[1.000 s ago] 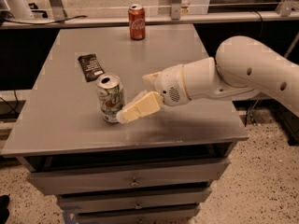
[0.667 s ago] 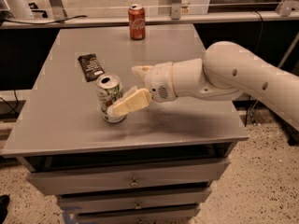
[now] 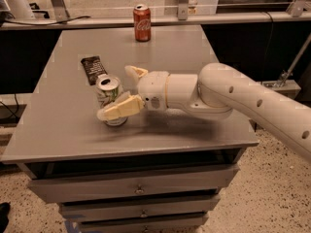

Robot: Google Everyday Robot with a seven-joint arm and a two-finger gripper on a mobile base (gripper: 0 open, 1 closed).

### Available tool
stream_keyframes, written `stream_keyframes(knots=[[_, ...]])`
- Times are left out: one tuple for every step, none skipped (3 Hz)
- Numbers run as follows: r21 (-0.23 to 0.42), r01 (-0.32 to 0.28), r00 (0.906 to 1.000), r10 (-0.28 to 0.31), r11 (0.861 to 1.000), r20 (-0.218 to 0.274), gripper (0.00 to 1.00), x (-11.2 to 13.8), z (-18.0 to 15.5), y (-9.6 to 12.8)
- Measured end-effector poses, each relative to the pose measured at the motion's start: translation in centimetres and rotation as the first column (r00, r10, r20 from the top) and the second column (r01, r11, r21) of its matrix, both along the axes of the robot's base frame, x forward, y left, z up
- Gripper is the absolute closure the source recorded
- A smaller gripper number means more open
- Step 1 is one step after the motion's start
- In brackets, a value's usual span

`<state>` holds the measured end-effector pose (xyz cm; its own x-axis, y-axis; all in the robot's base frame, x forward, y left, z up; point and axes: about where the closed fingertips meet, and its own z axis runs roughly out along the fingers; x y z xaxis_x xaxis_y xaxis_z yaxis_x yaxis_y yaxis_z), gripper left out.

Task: Pick 7up can

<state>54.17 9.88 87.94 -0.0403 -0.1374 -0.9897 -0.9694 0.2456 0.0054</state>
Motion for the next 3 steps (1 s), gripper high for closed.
stream_keyframes(knots=[[0.047, 0.024, 0.9997, -0.024, 0.999, 0.011, 0.16, -0.7, 0.1, 0.1], [0.063, 0.044, 0.9989, -0.045, 0.997, 0.01, 0.41, -1.3, 0.4, -0.2], [0.062, 0.062, 0.998, -0.063, 0.996, 0.008, 0.63, -0.9, 1.1, -0.9]])
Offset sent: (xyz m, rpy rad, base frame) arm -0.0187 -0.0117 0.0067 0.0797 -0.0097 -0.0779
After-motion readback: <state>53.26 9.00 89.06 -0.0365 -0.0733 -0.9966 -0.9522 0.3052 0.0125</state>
